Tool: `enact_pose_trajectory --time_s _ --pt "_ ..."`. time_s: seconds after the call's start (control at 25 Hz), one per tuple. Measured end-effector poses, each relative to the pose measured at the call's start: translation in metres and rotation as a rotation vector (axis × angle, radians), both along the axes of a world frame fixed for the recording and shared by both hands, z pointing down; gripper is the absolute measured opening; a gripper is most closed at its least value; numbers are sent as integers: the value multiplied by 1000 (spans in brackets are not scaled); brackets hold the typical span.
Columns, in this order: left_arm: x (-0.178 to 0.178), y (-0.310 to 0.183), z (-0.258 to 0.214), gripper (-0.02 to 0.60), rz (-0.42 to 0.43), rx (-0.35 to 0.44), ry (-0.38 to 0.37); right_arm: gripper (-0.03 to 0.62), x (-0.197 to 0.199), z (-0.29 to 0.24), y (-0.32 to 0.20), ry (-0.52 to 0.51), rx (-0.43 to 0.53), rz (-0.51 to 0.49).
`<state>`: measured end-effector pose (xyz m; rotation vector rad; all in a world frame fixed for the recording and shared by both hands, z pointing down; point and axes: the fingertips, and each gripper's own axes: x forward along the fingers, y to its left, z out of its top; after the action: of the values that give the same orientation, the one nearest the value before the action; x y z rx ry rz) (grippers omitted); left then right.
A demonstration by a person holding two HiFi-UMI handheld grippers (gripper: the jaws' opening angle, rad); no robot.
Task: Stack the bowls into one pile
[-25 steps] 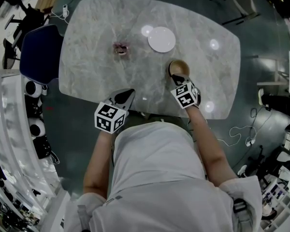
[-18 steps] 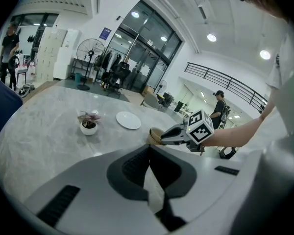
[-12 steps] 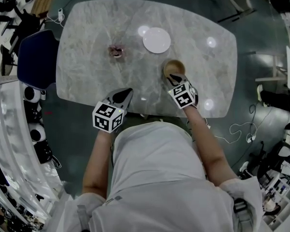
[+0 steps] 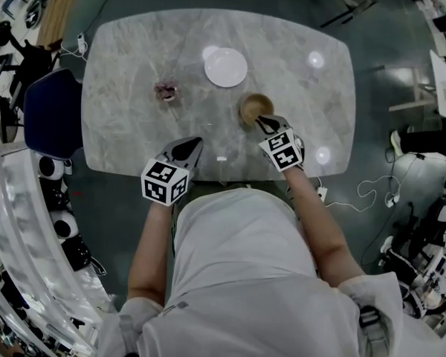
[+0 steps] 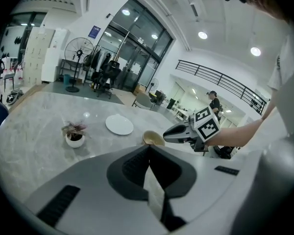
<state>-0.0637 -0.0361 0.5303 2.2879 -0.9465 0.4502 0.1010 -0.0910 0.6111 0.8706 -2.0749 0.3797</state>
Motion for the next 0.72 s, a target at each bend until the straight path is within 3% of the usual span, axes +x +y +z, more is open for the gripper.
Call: enact_pose_trajectory --time_s 0.28,0.72 --pt "14 -17 -15 2 60 44 -5 12 16 -37 -4 -51 74 77" --pt "41 -45 -59 2 125 168 15 12 41 -111 1 -194 208 195"
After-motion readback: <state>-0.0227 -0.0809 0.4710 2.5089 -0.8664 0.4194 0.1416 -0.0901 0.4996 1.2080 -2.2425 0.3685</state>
